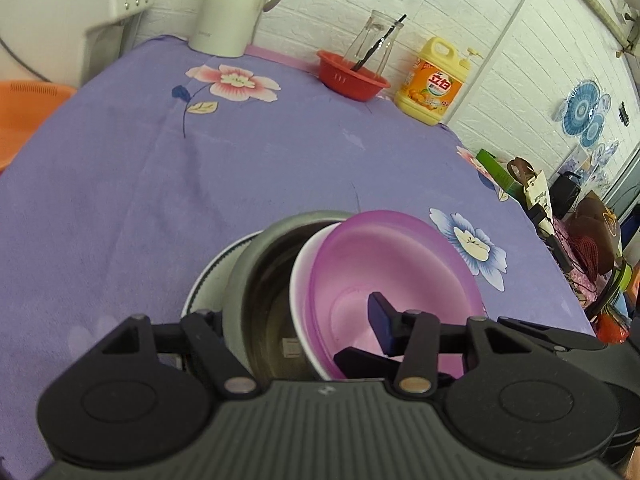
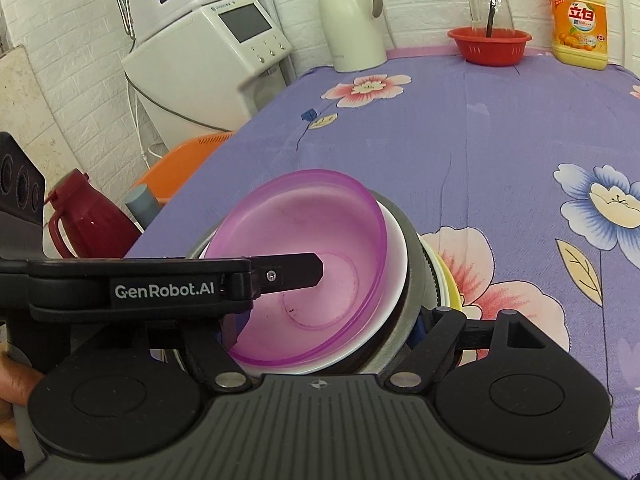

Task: Organize plates and bowls

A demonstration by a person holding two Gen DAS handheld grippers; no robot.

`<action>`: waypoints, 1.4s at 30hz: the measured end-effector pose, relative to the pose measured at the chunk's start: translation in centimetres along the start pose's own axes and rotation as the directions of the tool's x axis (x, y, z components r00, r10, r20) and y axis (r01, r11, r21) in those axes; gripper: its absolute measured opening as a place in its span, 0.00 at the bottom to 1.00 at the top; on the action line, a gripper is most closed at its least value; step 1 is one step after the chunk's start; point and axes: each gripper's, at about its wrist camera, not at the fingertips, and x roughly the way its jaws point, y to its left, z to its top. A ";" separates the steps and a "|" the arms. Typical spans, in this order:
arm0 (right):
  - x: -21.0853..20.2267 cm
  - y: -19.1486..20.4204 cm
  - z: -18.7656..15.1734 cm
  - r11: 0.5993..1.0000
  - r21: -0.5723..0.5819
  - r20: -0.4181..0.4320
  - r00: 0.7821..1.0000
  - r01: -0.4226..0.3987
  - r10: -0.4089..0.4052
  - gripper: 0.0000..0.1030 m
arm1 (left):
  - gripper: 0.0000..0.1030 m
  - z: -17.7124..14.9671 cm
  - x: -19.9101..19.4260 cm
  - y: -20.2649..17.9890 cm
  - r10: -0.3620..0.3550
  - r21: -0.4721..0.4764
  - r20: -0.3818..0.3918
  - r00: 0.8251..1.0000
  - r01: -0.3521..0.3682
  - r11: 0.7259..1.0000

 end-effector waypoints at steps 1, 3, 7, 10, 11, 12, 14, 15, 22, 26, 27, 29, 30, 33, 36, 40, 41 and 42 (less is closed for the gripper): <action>0.1 0.0 0.1 1.000 -0.002 0.002 1.000 0.002 -0.002 1.00 | 0.48 0.0 0.0 -0.1 0.000 0.000 0.002 1.000 0.000 1.000; 0.1 0.0 0.1 1.000 -0.001 0.006 1.000 0.002 -0.002 1.00 | 0.48 0.1 0.1 -0.1 -0.003 0.002 0.004 1.000 0.003 1.000; 0.1 0.0 0.1 1.000 -0.012 0.006 1.000 -0.003 0.004 1.00 | 0.69 -0.3 0.1 -0.2 -0.022 0.010 0.010 1.000 0.022 1.000; 0.2 -0.2 0.1 1.000 0.007 0.004 1.000 -0.029 0.029 1.00 | 0.71 -0.3 0.1 -0.2 -0.026 0.005 0.011 1.000 0.025 1.000; 0.2 -0.2 0.1 0.999 0.012 0.003 1.000 -0.030 0.030 1.00 | 0.71 -0.2 0.1 -0.1 -0.030 -0.003 0.012 0.999 0.030 1.000; 0.1 -0.3 0.1 0.999 0.024 0.006 0.999 -0.036 0.036 1.00 | 0.71 -0.1 0.1 0.0 -0.032 -0.016 0.011 0.999 0.032 0.999; -0.5 -0.5 0.0 0.999 0.033 0.037 0.999 -0.030 0.029 1.00 | 0.71 0.2 -0.1 0.4 -0.048 -0.056 0.013 0.999 0.049 0.997; -1.0 -0.5 0.0 1.000 0.024 0.059 0.998 -0.007 0.006 1.00 | 0.71 0.4 -0.3 0.6 -0.057 -0.073 0.019 0.998 0.059 0.996; -3.0 -1.0 0.8 1.000 -0.001 0.150 0.988 0.023 -0.023 1.00 | 0.71 1.5 -2.1 -0.1 -0.003 -0.048 0.098 0.995 0.007 0.999; -3.7 -2.8 1.0 0.998 0.052 0.177 0.983 0.038 -0.047 1.00 | 0.71 1.5 -3.0 0.3 -0.007 -0.071 0.131 0.991 0.016 0.997; -3.9 -3.3 0.9 0.996 0.071 0.182 0.982 0.045 -0.057 1.00 | 0.71 1.5 -3.4 0.4 -0.005 -0.076 0.149 0.989 0.016 0.997; -4.2 -4.2 0.7 0.993 0.105 0.187 0.980 0.053 -0.072 1.00 | 0.71 1.8 -3.8 0.3 0.001 -0.083 0.170 0.985 0.014 0.996; -4.3 -4.5 0.6 0.991 0.120 0.185 0.980 0.053 -0.075 1.00 | 0.71 1.8 -4.0 0.2 0.002 -0.084 0.179 0.984 0.013 0.996; -4.5 -5.0 0.4 0.989 0.146 0.185 0.981 0.035 -0.062 1.00 | 0.71 1.7 -4.3 -0.7 0.011 -0.064 0.191 0.982 0.001 0.998; -4.8 -5.1 0.6 0.989 0.145 0.205 0.977 0.031 -0.060 1.00 | 0.71 1.7 -4.6 -1.5 0.018 -0.039 0.228 0.973 -0.009 0.999; -4.6 -6.0 1.6 0.989 0.138 0.222 0.971 0.062 -0.092 1.00 | 0.72 2.2 -4.7 -2.0 0.017 -0.027 0.305 0.952 -0.009 1.000; -4.3 -6.3 2.1 0.988 0.139 0.224 0.969 0.073 -0.103 1.00 | 0.72 2.5 -4.5 -1.9 0.010 -0.029 0.320 0.947 0.000 1.000; -4.0 -6.6 2.6 0.986 0.141 0.225 0.967 0.085 -0.116 1.00 | 0.72 2.9 -4.2 -1.8 0.003 -0.030 0.327 0.945 0.007 1.000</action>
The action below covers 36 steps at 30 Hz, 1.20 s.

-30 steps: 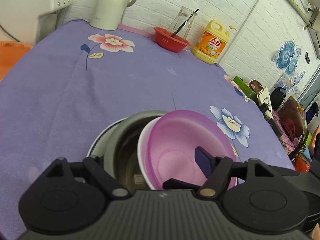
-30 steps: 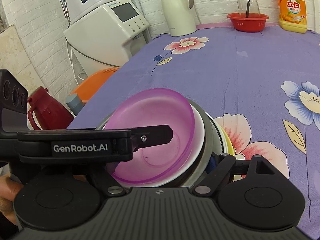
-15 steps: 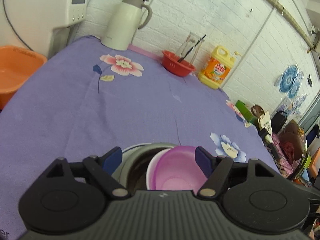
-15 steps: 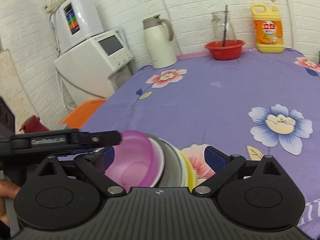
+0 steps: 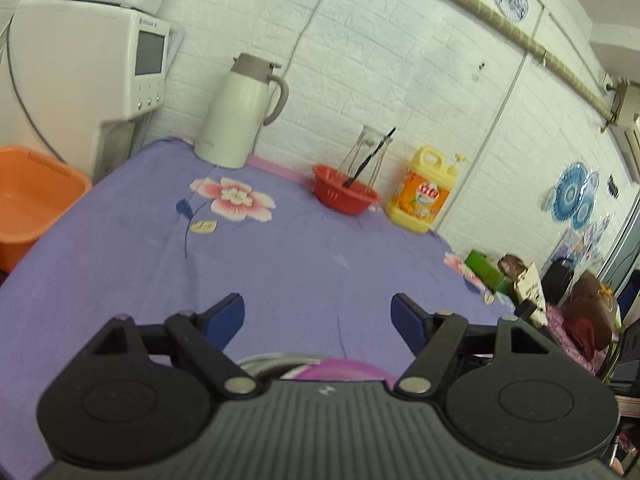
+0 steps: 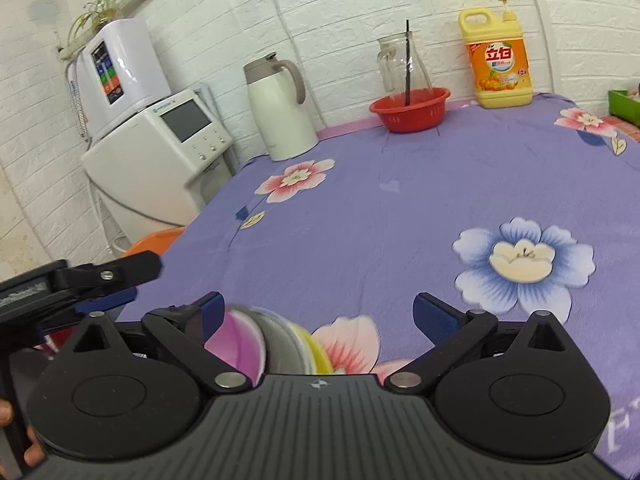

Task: Organize plates and bowls

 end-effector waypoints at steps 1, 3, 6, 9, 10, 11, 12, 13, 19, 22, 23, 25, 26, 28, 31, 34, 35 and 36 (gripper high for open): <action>0.5 -0.1 0.4 1.000 -0.002 0.000 1.000 0.015 -0.015 1.00 | 0.72 0.4 0.5 0.2 -0.004 -0.003 0.001 1.000 0.004 1.000; 1.5 -0.4 1.3 0.999 -0.008 0.001 0.999 0.049 -0.049 1.00 | 0.72 0.9 1.5 0.5 -0.002 -0.005 -0.003 1.000 0.002 1.000; 2.6 -0.8 1.9 0.994 -0.011 0.000 0.994 0.106 -0.106 1.00 | 0.72 1.6 3.0 1.2 0.002 0.021 -0.018 1.000 -0.001 1.000; 3.6 -1.2 1.9 0.989 0.009 -0.019 0.989 0.149 -0.149 1.00 | 0.72 2.0 4.2 1.6 -0.008 0.047 -0.044 0.999 0.010 0.999; 3.8 -1.4 1.8 0.986 0.020 -0.024 0.986 0.165 -0.165 1.00 | 0.72 2.1 4.6 1.6 -0.016 0.059 -0.057 0.998 0.020 0.998; 4.0 -1.5 1.7 0.983 0.030 -0.030 0.984 0.179 -0.178 1.00 | 0.72 2.1 4.9 1.6 -0.024 0.065 -0.068 0.997 0.029 0.997; 4.0 -1.7 1.6 0.980 0.045 -0.034 0.981 0.193 -0.192 1.00 | 0.72 2.1 5.1 1.6 -0.033 0.069 -0.074 0.997 0.039 0.997; 3.9 -1.8 1.4 0.977 0.059 -0.037 0.978 0.207 -0.205 1.00 | 0.72 2.2 5.3 1.6 -0.044 0.064 -0.080 0.996 0.049 0.997; 1.6 -1.7 0.8 0.949 0.069 -0.037 0.952 0.307 -0.305 1.00 | 0.72 2.3 4.8 0.4 -0.177 0.015 -0.092 0.980 0.179 0.984; -0.4 -2.0 0.1 0.938 0.069 -0.009 0.940 0.340 -0.341 1.00 | 0.72 2.0 3.9 -1.3 -0.204 0.034 -0.065 0.977 0.207 0.978; -1.0 -2.1 -0.2 0.935 0.063 0.001 0.937 0.348 -0.348 1.00 | 0.72 1.9 3.7 -1.9 -0.209 0.033 -0.070 0.975 0.212 0.977; -2.0 -2.5 -0.9 0.934 0.044 0.018 0.935 0.354 -0.355 1.00 | 0.72 1.4 3.0 -3.0 -0.214 0.029 -0.087 0.973 0.218 0.976; -2.4 -2.8 -1.2 0.937 0.038 0.023 0.937 0.348 -0.349 1.00 | 0.72 0.9 2.6 -3.7 -0.214 0.031 -0.097 0.972 0.218 0.975; -3.0 -3.9 -1.6 0.949 0.035 0.028 0.949 0.314 -0.315 1.00 | 0.72 -0.1 1.6 -5.3 -0.188 0.030 -0.108 0.976 0.192 0.981; -3.7 -5.8 -1.9 0.974 0.038 0.035 0.973 0.225 -0.227 1.00 | 0.72 -2.0 0.0 -7.4 -0.096 0.030 -0.079 0.992 0.098 0.995; -3.3 -7.7 -1.7 0.991 0.027 -0.003 0.991 0.131 -0.131 1.00 | 0.72 -3.8 -1.5 -8.7 0.003 0.004 -0.032 0.999 -0.003 1.000; -3.0 -8.1 -1.6 0.994 0.020 -0.022 0.994 0.108 -0.108 1.00 | 0.72 -4.3 -1.9 -8.9 0.033 -0.007 -0.023 0.999 -0.034 0.999; -2.6 -8.2 -1.4 0.997 0.007 -0.043 0.996 0.083 -0.083 1.00 | 0.72 -4.7 -2.3 -9.2 0.070 -0.013 -0.013 0.997 -0.070 0.997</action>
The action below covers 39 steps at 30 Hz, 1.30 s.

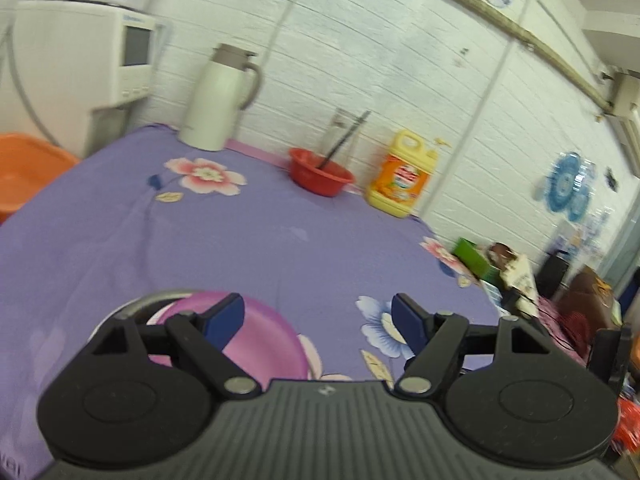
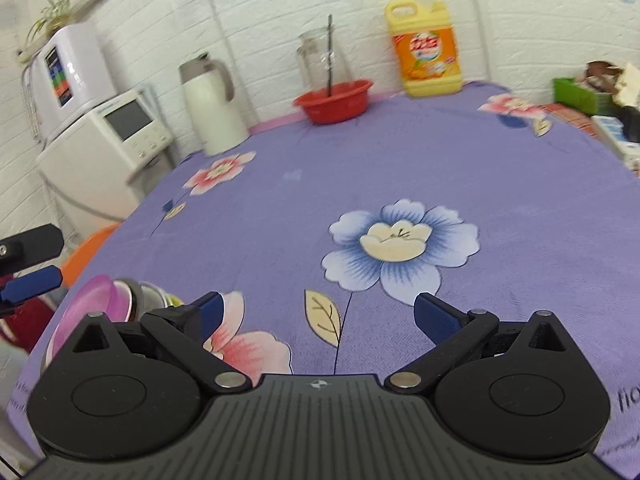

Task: Organize plates and bowls

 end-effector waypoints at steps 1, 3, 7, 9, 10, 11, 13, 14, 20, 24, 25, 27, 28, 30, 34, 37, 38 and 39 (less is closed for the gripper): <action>0.2 0.0 0.1 1.000 -0.017 -0.015 1.000 -0.025 0.025 1.00 | 0.72 -0.3 -0.3 -0.3 0.037 0.002 0.010 0.999 -0.037 0.999; 0.1 0.4 0.0 0.996 -0.057 -0.030 0.997 -0.075 0.073 1.00 | 0.72 -0.7 -0.8 -1.0 0.104 0.027 0.018 0.994 -0.105 0.994; -1.5 1.8 -0.5 0.986 -0.111 0.006 0.992 -0.124 0.125 1.00 | 0.72 -1.0 -2.4 -1.7 0.144 0.027 0.035 0.989 -0.145 0.989; -2.8 2.3 -0.9 0.984 -0.131 0.034 0.991 -0.124 0.129 1.00 | 0.72 -1.3 -3.3 -1.7 0.144 0.030 0.044 0.989 -0.145 0.989; -3.5 2.7 -1.2 0.983 -0.141 0.052 0.991 -0.116 0.124 1.00 | 0.72 -1.4 -3.7 -1.8 0.142 0.035 0.050 0.989 -0.144 0.989; -4.2 3.2 -1.4 0.983 -0.153 0.069 0.991 -0.106 0.118 1.00 | 0.72 -1.5 -4.2 -1.8 0.142 0.045 0.057 0.988 -0.145 0.988; -5.7 4.2 -2.1 0.984 -0.166 0.112 0.990 -0.069 0.088 1.00 | 0.72 -1.8 -5.4 -2.0 0.137 0.088 0.072 0.988 -0.143 0.986; -6.4 4.6 -2.5 0.986 -0.160 0.129 0.989 -0.044 0.065 1.00 | 0.73 -2.0 -5.9 -2.0 0.132 0.110 0.083 0.988 -0.140 0.984; -9.8 6.5 -6.4 1.000 -0.021 0.217 0.976 -0.009 0.013 1.00 | 0.73 -4.1 -9.1 -1.4 0.033 0.206 0.079 0.996 -0.048 0.977; -11.3 7.7 -8.3 1.000 -0.004 0.214 0.976 0.027 -0.026 1.00 | 0.73 -5.6 -10.3 -1.1 -0.011 0.201 0.065 0.998 -0.003 0.980; -11.8 8.1 -8.6 0.999 -0.015 0.221 0.974 0.044 -0.040 1.00 | 0.73 -6.0 -10.6 -0.9 -0.015 0.193 0.068 0.998 0.001 0.981; -12.8 8.7 -9.1 0.995 -0.038 0.243 0.967 0.089 -0.077 1.00 | 0.73 -6.8 -11.3 -0.8 -0.012 0.179 0.067 0.998 0.000 0.984; -13.2 8.8 -9.3 0.994 -0.043 0.256 0.962 0.105 -0.090 1.00 | 0.73 -7.1 -11.7 -0.8 -0.002 0.185 0.065 0.998 -0.010 0.983; -13.7 8.9 -9.7 0.994 -0.038 0.272 0.958 0.105 -0.091 1.00 | 0.73 -7.6 -12.5 -0.8 0.023 0.198 0.073 0.997 -0.037 0.979; -14.2 8.8 -10.8 0.995 -0.020 0.269 0.959 0.097 -0.088 1.00 | 0.74 -8.2 -13.6 -1.1 0.086 0.250 0.095 0.992 -0.107 0.962; -15.0 8.8 -11.7 0.996 -0.021 0.275 0.958 0.092 -0.083 1.00 | 0.74 -8.8 -14.3 -1.1 0.111 0.261 0.106 0.988 -0.136 0.956; -15.4 9.0 -12.2 0.995 -0.026 0.280 0.956 0.096 -0.085 1.00 | 0.74 -9.0 -14.4 -1.1 0.114 0.260 0.105 0.988 -0.138 0.956; -15.6 8.9 -12.5 0.995 -0.025 0.282 0.955 0.101 -0.090 1.00 | 0.74 -9.3 -14.5 -1.1 0.119 0.263 0.108 0.987 -0.144 0.954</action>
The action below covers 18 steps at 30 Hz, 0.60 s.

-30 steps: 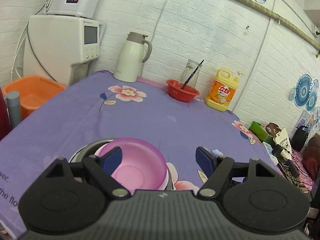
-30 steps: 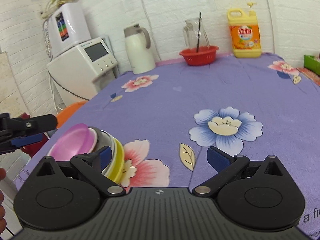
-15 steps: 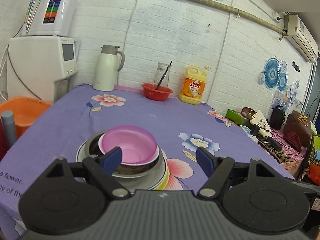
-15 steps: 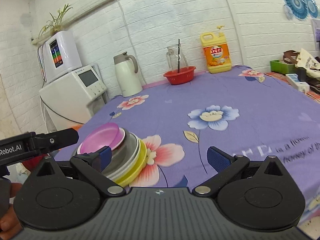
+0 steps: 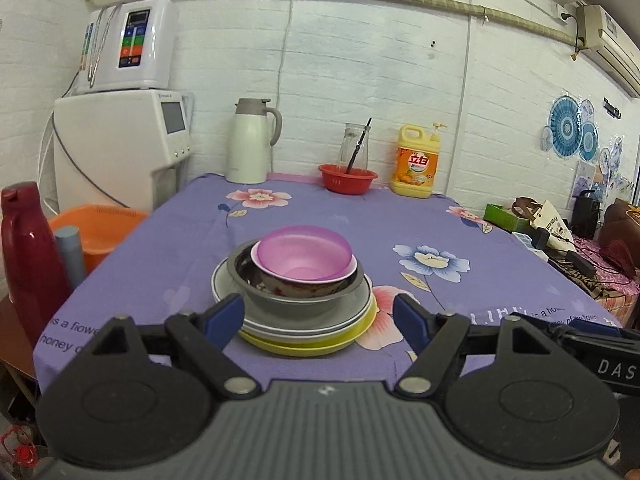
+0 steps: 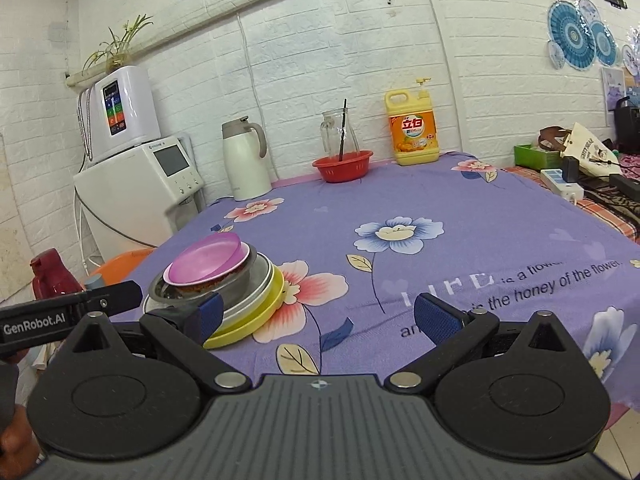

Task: Organize plates and bowls

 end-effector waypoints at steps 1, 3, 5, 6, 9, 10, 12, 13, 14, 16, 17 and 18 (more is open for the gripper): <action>-0.3 -0.1 -0.3 1.000 0.008 -0.002 1.000 0.008 -0.008 1.00 | 0.74 -0.3 0.0 -0.2 0.014 0.010 -0.002 1.000 -0.014 1.000; -0.6 -0.6 -0.9 0.999 0.039 -0.024 1.000 0.009 -0.008 1.00 | 0.74 -0.8 0.1 -0.7 0.038 0.035 -0.018 0.999 -0.037 0.999; -0.5 -1.0 -1.5 0.998 0.064 -0.056 0.998 0.000 0.004 1.00 | 0.74 -1.4 0.3 -1.0 0.046 0.058 -0.030 0.998 -0.044 0.997; -0.4 -1.2 -1.7 0.998 0.069 -0.069 0.998 -0.002 0.006 1.00 | 0.74 -1.7 0.4 -1.2 0.052 0.068 -0.039 0.998 -0.049 0.996; 0.1 -1.4 -2.1 0.997 0.081 -0.109 0.994 -0.002 0.010 1.00 | 0.74 -2.2 0.8 -1.4 0.070 0.090 -0.051 0.996 -0.066 0.994; 0.1 -1.4 -2.3 0.997 0.082 -0.116 0.993 -0.003 0.013 1.00 | 0.74 -2.3 0.8 -1.5 0.075 0.090 -0.052 0.996 -0.070 0.993; 0.0 -1.1 -2.3 0.998 0.064 -0.124 0.992 0.008 0.000 1.00 | 0.74 -2.5 0.8 -1.5 0.078 0.090 -0.052 0.996 -0.074 0.993; -0.1 -0.8 -2.3 0.999 0.048 -0.125 0.992 0.018 -0.011 1.00 | 0.74 -2.5 0.9 -1.5 0.083 0.093 -0.053 0.995 -0.078 0.993; -0.2 -0.5 -2.4 0.999 0.031 -0.123 0.992 0.028 -0.024 1.00 | 0.74 -2.6 1.0 -1.5 0.089 0.098 -0.057 0.994 -0.083 0.992; -0.5 0.1 -2.4 1.000 0.001 -0.113 0.993 0.026 -0.026 1.00 | 0.74 -2.8 1.2 -1.6 0.094 0.103 -0.067 0.993 -0.087 0.991; -0.6 0.5 -2.4 1.000 -0.015 -0.108 0.994 0.020 -0.022 1.00 | 0.74 -2.9 1.2 -1.7 0.096 0.103 -0.072 0.993 -0.088 0.991; -0.8 0.8 -2.5 0.999 -0.029 -0.106 0.994 0.016 -0.019 1.00 | 0.74 -3.0 1.3 -1.7 0.098 0.101 -0.077 0.992 -0.090 0.991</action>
